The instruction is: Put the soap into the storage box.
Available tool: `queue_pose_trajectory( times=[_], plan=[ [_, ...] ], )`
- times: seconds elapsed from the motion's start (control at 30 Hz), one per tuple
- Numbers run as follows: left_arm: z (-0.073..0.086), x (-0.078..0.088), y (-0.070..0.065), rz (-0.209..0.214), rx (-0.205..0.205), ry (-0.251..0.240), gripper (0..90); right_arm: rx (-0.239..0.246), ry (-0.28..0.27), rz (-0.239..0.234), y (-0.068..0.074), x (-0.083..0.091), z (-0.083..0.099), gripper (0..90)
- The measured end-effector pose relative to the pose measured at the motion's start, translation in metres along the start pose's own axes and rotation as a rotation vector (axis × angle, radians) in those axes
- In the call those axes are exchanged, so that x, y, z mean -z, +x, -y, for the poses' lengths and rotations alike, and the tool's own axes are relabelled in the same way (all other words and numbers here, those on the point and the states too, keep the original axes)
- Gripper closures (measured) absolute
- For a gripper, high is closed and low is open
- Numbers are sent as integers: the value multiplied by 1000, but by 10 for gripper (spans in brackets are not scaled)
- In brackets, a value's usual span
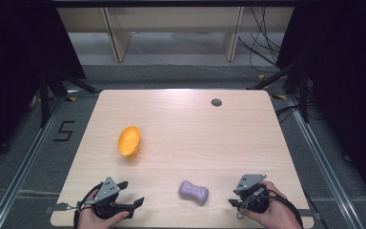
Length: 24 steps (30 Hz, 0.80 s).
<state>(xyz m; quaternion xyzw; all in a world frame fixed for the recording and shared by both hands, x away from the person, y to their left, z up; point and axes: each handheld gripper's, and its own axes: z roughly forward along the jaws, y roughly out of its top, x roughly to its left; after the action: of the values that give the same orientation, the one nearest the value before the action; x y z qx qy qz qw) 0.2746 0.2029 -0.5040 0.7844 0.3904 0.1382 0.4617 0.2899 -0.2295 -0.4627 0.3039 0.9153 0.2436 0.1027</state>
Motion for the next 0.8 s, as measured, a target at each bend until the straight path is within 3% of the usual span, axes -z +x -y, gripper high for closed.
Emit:
queue_pose_trajectory(
  times=[0.03,0.07,0.1,0.13,0.2,0.27,0.3,0.4,0.53,0.63,0.7,0.73,0.8],
  plan=[
    [-1,0,0,-5,-14,11,165,-25,12,1,1,0,1,643],
    [-1,-1,0,3,-31,2,167,1,1,4,-1,-1,2,654],
    [-1,-2,-2,3,-10,-2,167,20,2,17,-4,0,2,664],
    [-3,-1,-1,8,-37,10,167,13,9,25,-4,1,2,672],
    [-6,-3,-4,30,-40,5,175,5,12,38,-5,2,4,679],
    [-13,-4,-4,41,-98,28,178,-19,13,36,-4,1,4,679],
    [-16,-6,-5,45,-101,15,185,-7,11,42,-6,1,4,675],
    [-28,-10,-3,85,-188,90,198,0,12,42,-8,-1,4,662],
    [-45,-20,-3,137,-292,205,220,-35,21,32,-9,0,5,637],
    [-59,-30,-8,181,-332,283,254,-24,5,29,-12,-4,8,622],
    [-67,-36,-9,209,-371,319,282,-49,23,33,-11,-2,9,615],
    [-73,-40,-11,225,-417,353,286,-46,21,33,-11,-3,9,612],
    [-81,-46,-17,254,-460,377,291,-77,28,32,-9,-2,9,607]
  ],
)
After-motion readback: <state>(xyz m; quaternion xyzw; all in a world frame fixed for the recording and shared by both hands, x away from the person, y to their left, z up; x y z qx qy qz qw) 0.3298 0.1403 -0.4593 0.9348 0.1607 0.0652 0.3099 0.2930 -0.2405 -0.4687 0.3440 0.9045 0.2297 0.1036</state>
